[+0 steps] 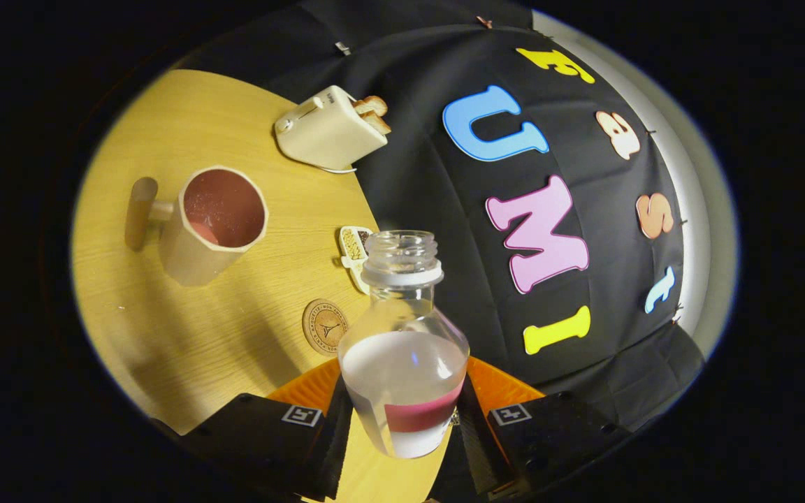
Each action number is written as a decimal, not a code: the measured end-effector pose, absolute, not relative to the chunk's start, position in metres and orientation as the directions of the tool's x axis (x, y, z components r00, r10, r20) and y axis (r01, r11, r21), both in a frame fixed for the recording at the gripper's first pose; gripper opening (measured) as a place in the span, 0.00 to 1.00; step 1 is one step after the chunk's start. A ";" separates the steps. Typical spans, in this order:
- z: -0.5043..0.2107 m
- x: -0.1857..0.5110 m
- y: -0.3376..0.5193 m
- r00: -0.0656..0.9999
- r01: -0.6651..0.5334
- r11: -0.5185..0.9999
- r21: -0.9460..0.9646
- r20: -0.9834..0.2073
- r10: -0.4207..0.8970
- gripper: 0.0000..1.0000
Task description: Take the bottle from table, then pour the juice into the cup, finally place the bottle on the coaster
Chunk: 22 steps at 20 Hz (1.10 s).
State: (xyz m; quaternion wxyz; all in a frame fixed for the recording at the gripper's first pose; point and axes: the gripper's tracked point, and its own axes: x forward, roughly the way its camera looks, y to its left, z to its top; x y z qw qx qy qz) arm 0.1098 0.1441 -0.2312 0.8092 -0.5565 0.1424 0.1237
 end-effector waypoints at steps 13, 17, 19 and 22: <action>-0.252 0.127 0.187 0.922 -0.384 0.098 -0.918 -0.375 0.099 0.72; -0.259 0.131 0.198 0.918 -0.383 0.017 -0.923 -0.379 0.120 0.72; -0.260 0.132 0.201 0.918 -0.373 -0.031 -0.927 -0.374 0.131 0.72; -0.261 0.131 0.205 0.917 -0.358 -0.105 -0.928 -0.371 0.147 0.72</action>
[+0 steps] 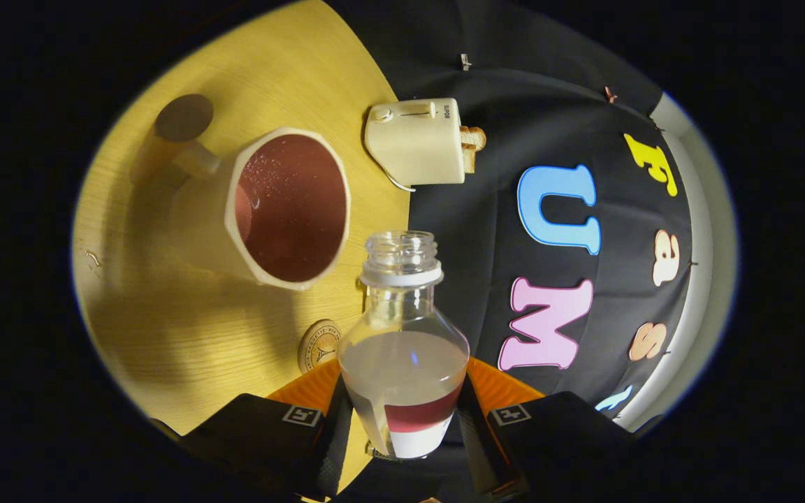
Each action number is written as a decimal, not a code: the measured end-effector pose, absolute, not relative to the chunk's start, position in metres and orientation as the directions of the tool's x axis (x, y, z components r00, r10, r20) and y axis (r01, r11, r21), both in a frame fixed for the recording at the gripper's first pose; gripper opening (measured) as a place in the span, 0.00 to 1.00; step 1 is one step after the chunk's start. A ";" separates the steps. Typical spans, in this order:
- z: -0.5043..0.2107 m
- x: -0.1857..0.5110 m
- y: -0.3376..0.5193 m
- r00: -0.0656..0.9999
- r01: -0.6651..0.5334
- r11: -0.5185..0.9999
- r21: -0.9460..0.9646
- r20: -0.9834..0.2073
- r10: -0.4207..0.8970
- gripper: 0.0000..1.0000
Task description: Take the bottle from table, then pour the juice into the cup, finally place the bottle on the coaster
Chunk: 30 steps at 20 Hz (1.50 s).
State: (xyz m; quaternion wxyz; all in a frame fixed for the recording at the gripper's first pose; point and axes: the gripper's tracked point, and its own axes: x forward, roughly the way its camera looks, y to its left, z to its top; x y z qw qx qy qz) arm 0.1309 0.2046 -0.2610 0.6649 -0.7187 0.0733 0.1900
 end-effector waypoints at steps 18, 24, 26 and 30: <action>-0.260 0.143 0.217 0.907 -0.281 -0.351 -0.893 -0.367 0.207 0.72; -0.261 0.147 0.220 0.904 -0.278 -0.382 -0.881 -0.375 0.205 0.72; -0.258 0.149 0.221 0.903 -0.264 -0.402 -0.877 -0.371 0.215 0.72; -0.251 0.155 0.221 0.900 -0.235 -0.447 -0.863 -0.367 0.236 0.72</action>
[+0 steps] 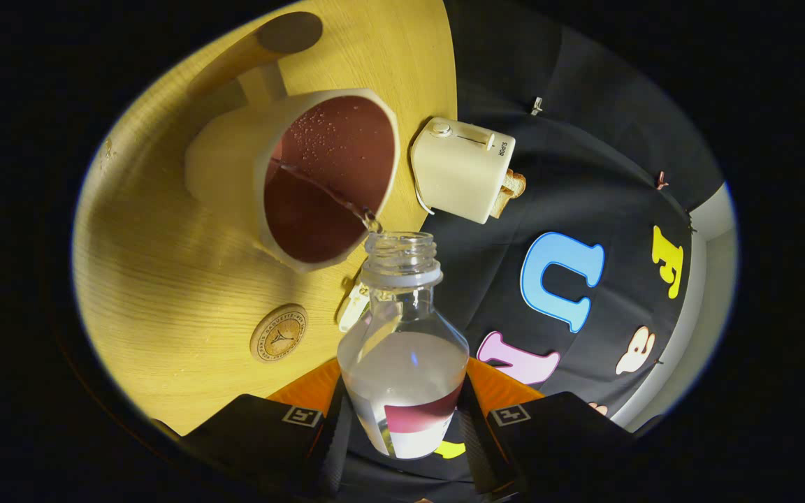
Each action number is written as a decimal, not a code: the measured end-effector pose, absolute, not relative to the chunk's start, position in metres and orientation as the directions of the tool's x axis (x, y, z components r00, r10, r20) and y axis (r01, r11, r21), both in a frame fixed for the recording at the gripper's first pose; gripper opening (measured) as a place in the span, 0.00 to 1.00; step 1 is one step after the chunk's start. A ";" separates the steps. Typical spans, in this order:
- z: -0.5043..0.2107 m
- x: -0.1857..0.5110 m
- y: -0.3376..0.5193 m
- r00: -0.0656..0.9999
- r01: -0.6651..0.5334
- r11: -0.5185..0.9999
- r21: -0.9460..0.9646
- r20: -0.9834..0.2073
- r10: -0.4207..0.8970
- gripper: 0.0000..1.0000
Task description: Take the bottle from table, then pour the juice into the cup, finally place the bottle on the coaster
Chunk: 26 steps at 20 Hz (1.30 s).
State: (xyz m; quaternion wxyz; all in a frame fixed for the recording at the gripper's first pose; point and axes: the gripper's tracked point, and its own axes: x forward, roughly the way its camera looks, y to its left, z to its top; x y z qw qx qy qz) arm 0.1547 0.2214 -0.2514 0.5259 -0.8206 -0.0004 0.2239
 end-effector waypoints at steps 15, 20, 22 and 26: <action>-0.232 0.158 0.231 0.879 -0.132 -0.547 -0.826 -0.353 0.321 0.72; -0.221 0.158 0.237 0.873 -0.089 -0.565 -0.821 -0.337 0.352 0.72; -0.217 0.159 0.239 0.875 -0.073 -0.572 -0.817 -0.328 0.357 0.72; -0.210 0.160 0.245 0.870 -0.030 -0.587 -0.809 -0.310 0.383 0.72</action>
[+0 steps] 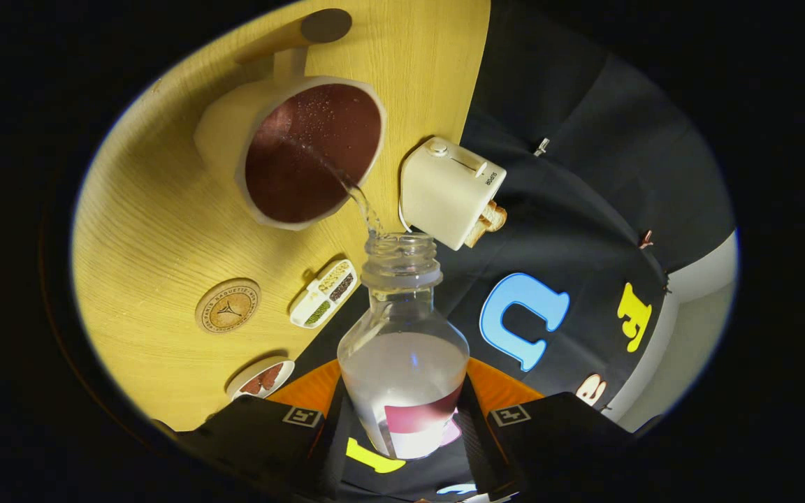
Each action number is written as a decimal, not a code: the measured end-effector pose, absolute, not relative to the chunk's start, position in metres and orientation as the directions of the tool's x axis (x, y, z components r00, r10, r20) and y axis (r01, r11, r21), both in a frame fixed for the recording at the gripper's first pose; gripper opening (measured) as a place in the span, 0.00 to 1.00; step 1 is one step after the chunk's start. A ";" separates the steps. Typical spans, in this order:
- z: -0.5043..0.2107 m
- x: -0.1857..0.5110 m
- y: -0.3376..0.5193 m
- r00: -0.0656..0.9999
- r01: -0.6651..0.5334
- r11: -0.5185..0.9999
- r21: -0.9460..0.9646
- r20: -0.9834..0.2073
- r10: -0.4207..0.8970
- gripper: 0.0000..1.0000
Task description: Take the bottle from table, then pour the juice into the cup, finally place the bottle on the coaster
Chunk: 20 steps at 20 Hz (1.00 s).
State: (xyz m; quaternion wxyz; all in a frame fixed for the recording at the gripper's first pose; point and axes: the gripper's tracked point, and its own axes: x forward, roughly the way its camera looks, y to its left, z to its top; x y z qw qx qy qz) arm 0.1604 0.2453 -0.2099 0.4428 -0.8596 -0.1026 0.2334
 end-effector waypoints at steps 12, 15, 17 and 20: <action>-0.206 0.157 0.254 0.846 0.023 -0.623 -0.782 -0.316 0.429 0.72; -0.205 0.156 0.254 0.844 0.026 -0.626 -0.779 -0.319 0.432 0.72; -0.203 0.155 0.255 0.841 0.033 -0.628 -0.778 -0.318 0.438 0.72; -0.204 0.155 0.257 0.837 0.043 -0.636 -0.771 -0.320 0.444 0.72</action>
